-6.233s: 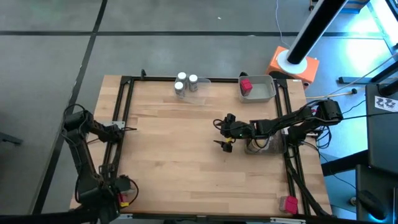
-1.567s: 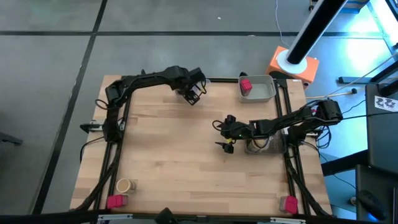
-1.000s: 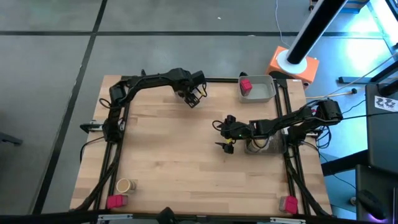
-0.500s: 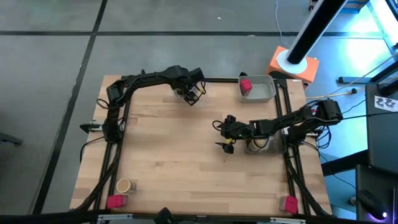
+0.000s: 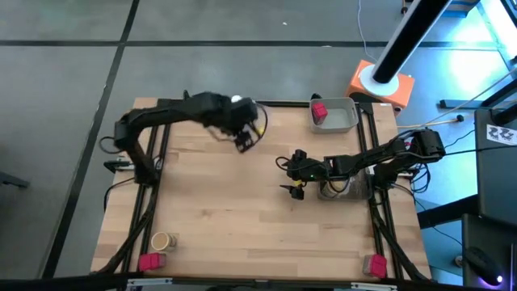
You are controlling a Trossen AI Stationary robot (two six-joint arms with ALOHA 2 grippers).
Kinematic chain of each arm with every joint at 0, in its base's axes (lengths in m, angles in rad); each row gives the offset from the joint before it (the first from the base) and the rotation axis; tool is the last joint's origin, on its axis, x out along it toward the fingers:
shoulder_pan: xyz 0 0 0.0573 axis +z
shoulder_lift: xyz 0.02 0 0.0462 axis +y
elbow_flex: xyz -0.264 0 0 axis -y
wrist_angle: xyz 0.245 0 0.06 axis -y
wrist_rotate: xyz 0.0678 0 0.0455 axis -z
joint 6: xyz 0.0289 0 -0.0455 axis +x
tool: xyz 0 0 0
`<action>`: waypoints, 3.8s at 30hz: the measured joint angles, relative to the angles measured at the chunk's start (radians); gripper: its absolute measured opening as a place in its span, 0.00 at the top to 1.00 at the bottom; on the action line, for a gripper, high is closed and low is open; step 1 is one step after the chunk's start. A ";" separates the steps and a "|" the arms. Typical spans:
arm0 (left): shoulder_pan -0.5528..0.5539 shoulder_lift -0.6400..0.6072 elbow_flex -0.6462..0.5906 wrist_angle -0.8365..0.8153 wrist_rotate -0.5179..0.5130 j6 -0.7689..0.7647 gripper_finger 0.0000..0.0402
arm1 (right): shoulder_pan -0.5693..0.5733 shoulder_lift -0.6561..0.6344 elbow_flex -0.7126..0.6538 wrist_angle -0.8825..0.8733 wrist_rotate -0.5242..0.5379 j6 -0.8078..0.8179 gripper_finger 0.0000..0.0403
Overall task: Sort spices by type
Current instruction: Put the brown seasoning bottle into the black bin
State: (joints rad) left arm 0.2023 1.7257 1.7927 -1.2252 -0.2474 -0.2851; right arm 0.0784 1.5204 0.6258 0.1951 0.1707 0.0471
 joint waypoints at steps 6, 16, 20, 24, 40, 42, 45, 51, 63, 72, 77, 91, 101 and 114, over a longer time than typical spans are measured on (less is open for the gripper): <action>-0.196 -0.085 0.000 -0.039 0.001 -0.126 0.41 | 0.000 0.000 0.000 -0.005 0.000 0.000 0.01; -0.451 -0.094 -0.002 -0.017 -0.025 -0.180 0.41 | 0.000 0.000 0.000 0.012 0.000 0.000 0.01; -0.488 -0.087 -0.002 0.064 -0.056 -0.177 0.41 | 0.000 0.000 0.000 0.026 0.000 0.000 0.01; -0.492 -0.080 -0.002 0.052 -0.063 -0.194 0.41 | 0.000 0.000 0.000 0.026 0.000 0.000 0.01; -0.621 -0.054 -0.003 -0.052 -0.088 -0.428 0.04 | 0.000 0.000 0.000 0.004 0.000 0.000 0.01; -0.650 -0.054 -0.003 -0.046 -0.104 -0.445 0.02 | 0.000 0.000 0.000 0.004 0.000 0.000 0.01; -0.693 -0.054 -0.002 -0.039 -0.107 -0.449 0.01 | 0.000 0.000 0.000 0.011 0.000 -0.001 0.01; -0.779 -0.054 -0.003 -0.035 -0.108 -0.560 0.02 | 0.000 0.000 0.000 0.033 0.000 -0.010 0.01; -0.971 -0.052 -0.002 -0.228 -0.086 -1.063 0.02 | 0.000 0.000 0.000 0.043 0.000 -0.050 0.01; -1.101 -0.043 -0.079 -0.340 -0.065 -1.409 0.02 | 0.000 0.000 0.000 0.077 0.000 -0.131 0.01; -1.156 -0.043 -0.165 -0.335 0.038 -1.566 0.02 | 0.000 0.000 0.000 0.062 0.000 -0.135 0.01; -1.233 -0.042 -0.344 -0.239 0.198 -1.677 0.02 | 0.000 0.000 0.000 0.065 0.000 -0.150 0.01; -1.257 -0.042 -0.441 -0.127 0.269 -1.681 0.02 | 0.000 0.000 0.000 0.065 0.000 -0.150 0.01; -1.243 -0.042 -0.562 0.049 0.353 -1.715 0.16 | 0.000 0.000 0.000 0.065 0.000 -0.150 0.01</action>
State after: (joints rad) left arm -1.0411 1.6833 1.2311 -1.1767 0.1053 -2.0002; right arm 0.0784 1.5204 0.6262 0.2597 0.1711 -0.1028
